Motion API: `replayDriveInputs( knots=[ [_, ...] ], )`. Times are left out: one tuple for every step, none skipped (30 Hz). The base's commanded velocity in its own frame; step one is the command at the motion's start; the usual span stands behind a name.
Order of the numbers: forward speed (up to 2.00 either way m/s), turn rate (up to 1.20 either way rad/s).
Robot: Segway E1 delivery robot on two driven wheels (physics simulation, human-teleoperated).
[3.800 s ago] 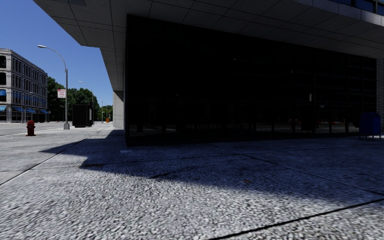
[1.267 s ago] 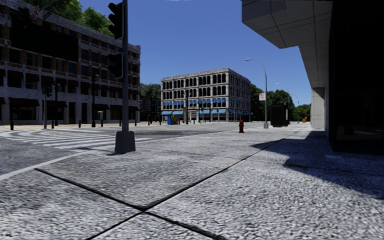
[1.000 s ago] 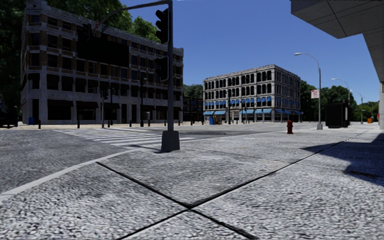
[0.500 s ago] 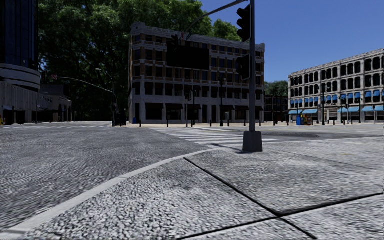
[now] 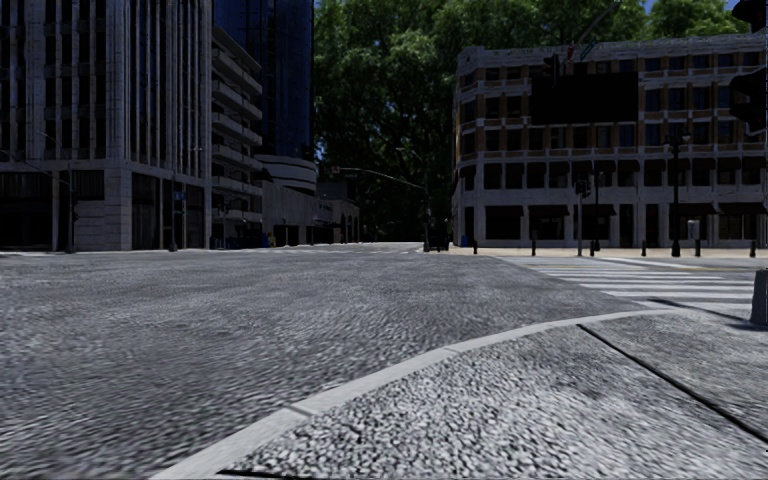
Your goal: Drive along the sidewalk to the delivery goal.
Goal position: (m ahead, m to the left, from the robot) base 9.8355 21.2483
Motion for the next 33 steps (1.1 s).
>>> replayDriveInputs(
  knots=[
    [0.00,1.05],
    [0.00,1.05],
    [0.00,1.05],
    [0.00,1.05],
    [0.00,1.05],
    [0.00,1.05],
    [0.00,1.05],
    [0.00,1.05],
    [0.00,1.05],
    [0.00,1.05],
    [0.00,1.05],
    [0.00,1.05],
    [0.00,1.05],
    [0.00,1.05],
    [0.00,1.05],
    [0.00,1.05],
    [0.00,1.05],
    [0.00,1.05],
    [0.00,1.05],
    [0.00,1.05],
    [0.00,1.05],
    [0.00,1.05],
    [0.00,1.05],
    [0.00,1.06],
    [0.00,1.13],
    [0.00,1.20],
    [0.00,1.20],
    [0.00,1.20],
    [0.00,1.20],
    [0.00,1.20],
    [0.00,1.20],
    [0.00,1.20],
    [0.00,1.20]
  ],
)
